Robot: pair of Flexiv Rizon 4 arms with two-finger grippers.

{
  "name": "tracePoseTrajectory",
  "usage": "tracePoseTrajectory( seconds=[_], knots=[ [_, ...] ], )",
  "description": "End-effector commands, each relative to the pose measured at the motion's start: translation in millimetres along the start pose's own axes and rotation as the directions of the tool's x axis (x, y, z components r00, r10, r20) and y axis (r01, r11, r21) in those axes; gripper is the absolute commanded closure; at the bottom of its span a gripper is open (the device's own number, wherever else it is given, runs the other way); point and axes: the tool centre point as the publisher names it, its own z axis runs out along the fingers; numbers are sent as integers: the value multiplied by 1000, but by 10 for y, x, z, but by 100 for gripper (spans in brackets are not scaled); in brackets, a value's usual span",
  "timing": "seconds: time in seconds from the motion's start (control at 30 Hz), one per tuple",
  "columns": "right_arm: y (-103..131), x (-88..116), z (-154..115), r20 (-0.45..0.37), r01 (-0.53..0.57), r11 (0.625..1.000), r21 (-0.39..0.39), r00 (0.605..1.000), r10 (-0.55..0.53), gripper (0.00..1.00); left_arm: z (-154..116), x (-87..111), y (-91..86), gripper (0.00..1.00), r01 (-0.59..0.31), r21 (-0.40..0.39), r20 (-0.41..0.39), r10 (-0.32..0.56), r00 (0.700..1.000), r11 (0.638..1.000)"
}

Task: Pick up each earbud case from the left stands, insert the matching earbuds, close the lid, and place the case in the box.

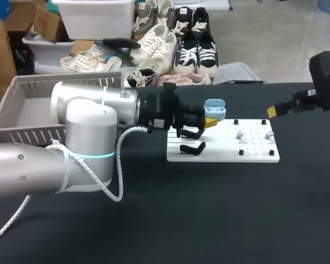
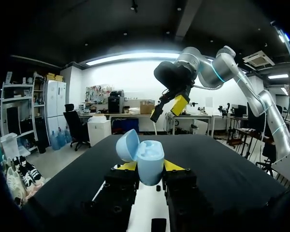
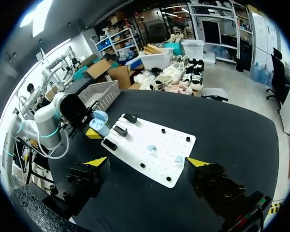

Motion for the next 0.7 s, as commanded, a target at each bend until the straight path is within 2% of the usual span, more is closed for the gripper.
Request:
tracePoseTrajectory(
  seconds=[0.03, 0.33, 0.7],
  knots=[
    [24, -10, -14, -6, -3, 999, 43, 1000, 4, 0, -17, 30, -2, 100, -9, 10, 8, 8, 1000, 1000],
    [-6, -42, -20, -28, -1, 999, 50, 1000, 2, 0, 1, 70, -4, 100, -16, 29, 4, 16, 1000, 999],
    [-85, -11, 9, -31, -10, 999, 41, 999, 11, 0, 44, 117, 29, 100, -3, 16, 0, 3, 1000, 1000]
  ],
)
